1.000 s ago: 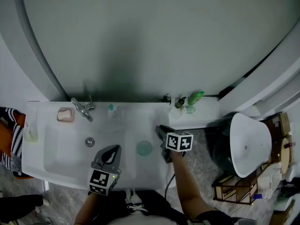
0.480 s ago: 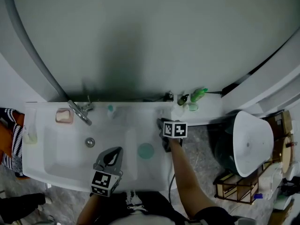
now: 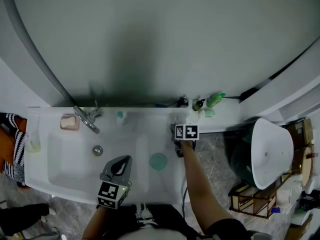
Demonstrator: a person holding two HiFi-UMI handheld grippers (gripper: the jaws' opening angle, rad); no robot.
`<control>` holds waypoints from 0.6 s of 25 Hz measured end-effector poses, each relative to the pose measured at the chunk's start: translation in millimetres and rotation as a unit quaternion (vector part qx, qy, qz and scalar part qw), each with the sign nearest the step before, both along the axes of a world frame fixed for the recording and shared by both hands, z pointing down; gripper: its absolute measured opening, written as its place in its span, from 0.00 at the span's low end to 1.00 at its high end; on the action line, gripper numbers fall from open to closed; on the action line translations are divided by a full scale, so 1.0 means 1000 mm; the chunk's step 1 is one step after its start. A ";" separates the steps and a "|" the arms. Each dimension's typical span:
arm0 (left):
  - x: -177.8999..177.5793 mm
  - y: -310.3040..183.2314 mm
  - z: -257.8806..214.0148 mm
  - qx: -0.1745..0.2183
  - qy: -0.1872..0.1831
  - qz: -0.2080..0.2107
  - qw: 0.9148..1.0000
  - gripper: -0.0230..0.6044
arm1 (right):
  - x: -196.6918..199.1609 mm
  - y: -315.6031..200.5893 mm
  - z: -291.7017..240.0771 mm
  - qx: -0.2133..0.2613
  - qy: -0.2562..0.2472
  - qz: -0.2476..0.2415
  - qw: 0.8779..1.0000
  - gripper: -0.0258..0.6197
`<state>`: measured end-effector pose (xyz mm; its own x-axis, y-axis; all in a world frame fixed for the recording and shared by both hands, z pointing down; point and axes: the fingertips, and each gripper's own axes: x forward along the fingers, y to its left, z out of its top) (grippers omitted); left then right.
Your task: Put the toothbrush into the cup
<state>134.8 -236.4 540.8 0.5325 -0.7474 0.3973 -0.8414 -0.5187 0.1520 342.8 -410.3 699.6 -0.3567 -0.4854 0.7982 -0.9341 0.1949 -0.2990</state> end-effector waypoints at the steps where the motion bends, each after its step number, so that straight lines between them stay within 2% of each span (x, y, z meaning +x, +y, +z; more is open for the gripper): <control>1: -0.002 -0.001 0.000 0.000 0.000 -0.003 1.000 0.04 | 0.001 -0.001 0.001 -0.002 0.004 0.001 1.000 0.17; 6: -0.015 -0.009 -0.002 0.009 0.001 -0.018 1.000 0.04 | 0.003 -0.003 0.016 -0.045 0.052 -0.007 0.998 0.20; 10: -0.019 -0.007 -0.002 0.007 0.000 -0.023 1.000 0.04 | 0.005 -0.001 0.023 -0.067 0.095 -0.011 0.993 0.17; 15: -0.020 -0.007 0.000 0.008 0.001 -0.020 1.000 0.04 | 0.007 -0.002 0.023 -0.076 0.121 -0.014 0.990 0.12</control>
